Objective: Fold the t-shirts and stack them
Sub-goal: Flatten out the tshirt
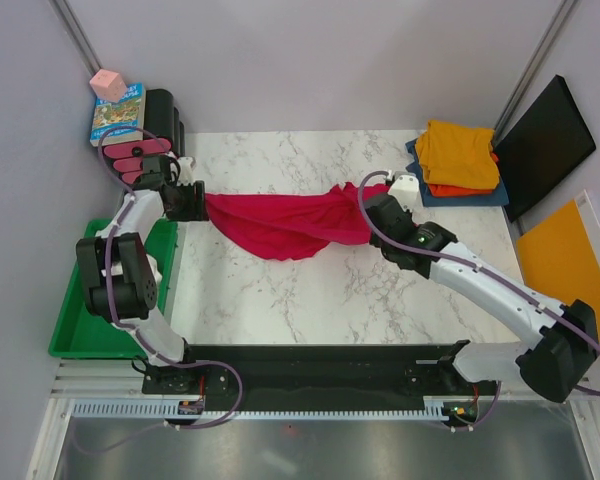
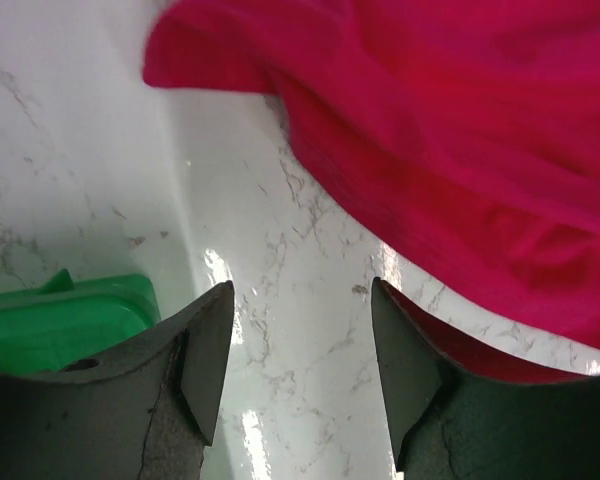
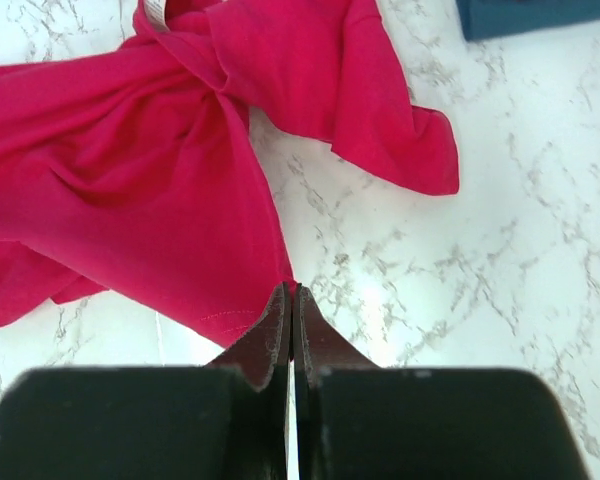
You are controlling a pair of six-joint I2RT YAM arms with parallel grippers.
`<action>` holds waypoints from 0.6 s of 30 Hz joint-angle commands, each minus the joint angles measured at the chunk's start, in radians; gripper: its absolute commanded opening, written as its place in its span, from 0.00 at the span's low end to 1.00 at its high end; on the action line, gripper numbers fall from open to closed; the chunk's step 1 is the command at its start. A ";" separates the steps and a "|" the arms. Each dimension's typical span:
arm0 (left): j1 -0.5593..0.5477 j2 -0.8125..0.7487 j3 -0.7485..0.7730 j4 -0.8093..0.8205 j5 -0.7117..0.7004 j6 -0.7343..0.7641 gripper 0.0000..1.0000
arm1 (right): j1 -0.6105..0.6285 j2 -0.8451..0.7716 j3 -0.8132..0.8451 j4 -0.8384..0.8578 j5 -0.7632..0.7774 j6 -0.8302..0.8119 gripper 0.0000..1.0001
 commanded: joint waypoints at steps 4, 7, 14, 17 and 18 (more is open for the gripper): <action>0.017 0.093 0.164 0.047 -0.080 -0.076 0.64 | 0.002 -0.199 0.010 -0.156 0.143 0.080 0.00; 0.019 0.136 0.191 0.043 -0.069 -0.084 0.64 | 0.002 -0.223 0.018 -0.190 0.163 0.081 0.00; -0.004 0.243 0.231 -0.006 -0.049 -0.082 0.63 | 0.002 -0.231 -0.007 -0.209 0.151 0.106 0.00; -0.018 0.260 0.224 -0.014 -0.019 -0.069 0.63 | 0.002 -0.231 -0.011 -0.209 0.148 0.106 0.00; -0.024 0.259 0.216 -0.016 -0.003 -0.063 0.63 | 0.004 -0.233 -0.013 -0.209 0.150 0.104 0.00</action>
